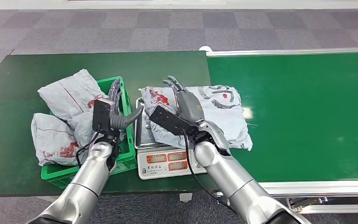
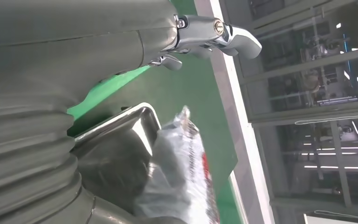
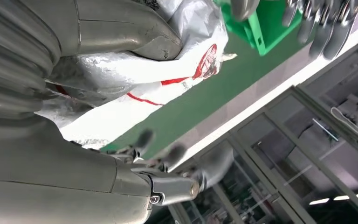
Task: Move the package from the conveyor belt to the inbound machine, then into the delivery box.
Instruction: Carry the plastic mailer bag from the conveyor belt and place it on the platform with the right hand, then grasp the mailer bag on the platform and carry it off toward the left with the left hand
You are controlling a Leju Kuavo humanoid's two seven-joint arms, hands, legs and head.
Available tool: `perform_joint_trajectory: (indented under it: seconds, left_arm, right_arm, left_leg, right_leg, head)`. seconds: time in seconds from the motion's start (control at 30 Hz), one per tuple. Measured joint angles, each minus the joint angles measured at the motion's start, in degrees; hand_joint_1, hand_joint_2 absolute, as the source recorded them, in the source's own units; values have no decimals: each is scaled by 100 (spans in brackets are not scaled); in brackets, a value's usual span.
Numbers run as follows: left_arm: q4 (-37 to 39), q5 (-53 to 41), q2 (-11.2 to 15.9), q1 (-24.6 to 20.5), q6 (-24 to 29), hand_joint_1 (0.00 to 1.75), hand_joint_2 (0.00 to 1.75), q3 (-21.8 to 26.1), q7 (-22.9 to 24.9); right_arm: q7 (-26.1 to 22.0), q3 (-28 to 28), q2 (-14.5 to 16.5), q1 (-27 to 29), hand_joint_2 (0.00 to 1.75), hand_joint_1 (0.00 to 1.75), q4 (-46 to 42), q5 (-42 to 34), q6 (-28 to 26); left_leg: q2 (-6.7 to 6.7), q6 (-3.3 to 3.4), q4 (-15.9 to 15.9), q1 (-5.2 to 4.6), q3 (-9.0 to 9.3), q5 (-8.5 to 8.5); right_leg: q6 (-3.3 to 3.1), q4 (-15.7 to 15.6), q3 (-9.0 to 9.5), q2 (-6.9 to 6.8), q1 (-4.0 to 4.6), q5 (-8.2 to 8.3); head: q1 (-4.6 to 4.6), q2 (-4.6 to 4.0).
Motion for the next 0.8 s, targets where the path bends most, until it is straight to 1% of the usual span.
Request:
perform_joint_trajectory:
  seconds: [0.07, 0.17, 0.43, 0.53, 0.63, 0.73, 0.8]
  left_arm:
    - [-9, 0, 11, 4, 3, 0, 175, 22, 0]
    - [-60, -1, 27, 27, 20, 0, 175, 58, 2]
    - [-146, -8, 46, 72, 52, 0, 175, 88, 10]
    - [-179, -15, 54, 94, 101, 0, 175, 101, 22]
    - [-231, -50, 81, 132, 161, 0, 175, 127, 11]
    - [-313, -146, 133, 183, 266, 0, 175, 137, -58]
    - [-380, -202, 178, 225, 327, 0, 175, 150, -83]
  right_arm:
    - [-34, -3, -45, -20, 175, 0, -62, -118, 104]
    - [-211, -35, -107, -39, 175, 0, -169, -403, 244]
    - [-389, -119, -213, -71, 175, 0, -304, -685, 312]
    - [-595, -221, -246, -70, 175, 0, -327, -1177, 483]
    - [-929, -397, -297, -53, 175, 0, -343, -1849, 628]
    - [-1307, -652, -361, 46, 175, 0, -455, -2569, 539]
    - [-1437, -839, -420, 184, 175, 0, -586, -3006, 404]
  left_leg:
    - [0, 0, 0, 0, -1, 0]
    - [0, 0, 0, 0, -2, 0]
    - [0, 0, 0, 0, -4, 0]
    - [0, 0, 0, 0, -6, 0]
    - [0, 0, 0, 0, -6, 0]
    - [-1, 0, 0, 0, -6, 0]
    - [-2, 0, 0, 0, -6, 0]
  right_leg:
    - [0, 0, -2, 0, 0, 0]
    - [0, 0, -4, 0, 0, 0]
    - [0, 0, -5, 0, 0, 0]
    - [0, 0, -7, 0, 0, 0]
    - [0, 0, -7, 0, 0, 0]
    - [0, -1, -7, -1, 0, 0]
    - [0, -1, -7, -1, 0, 0]
  head:
    - [1, 0]
    - [0, 0]
    - [0, 0]
    - [0, 0]
    - [-1, 0]
    - [0, 0]
    - [1, 0]
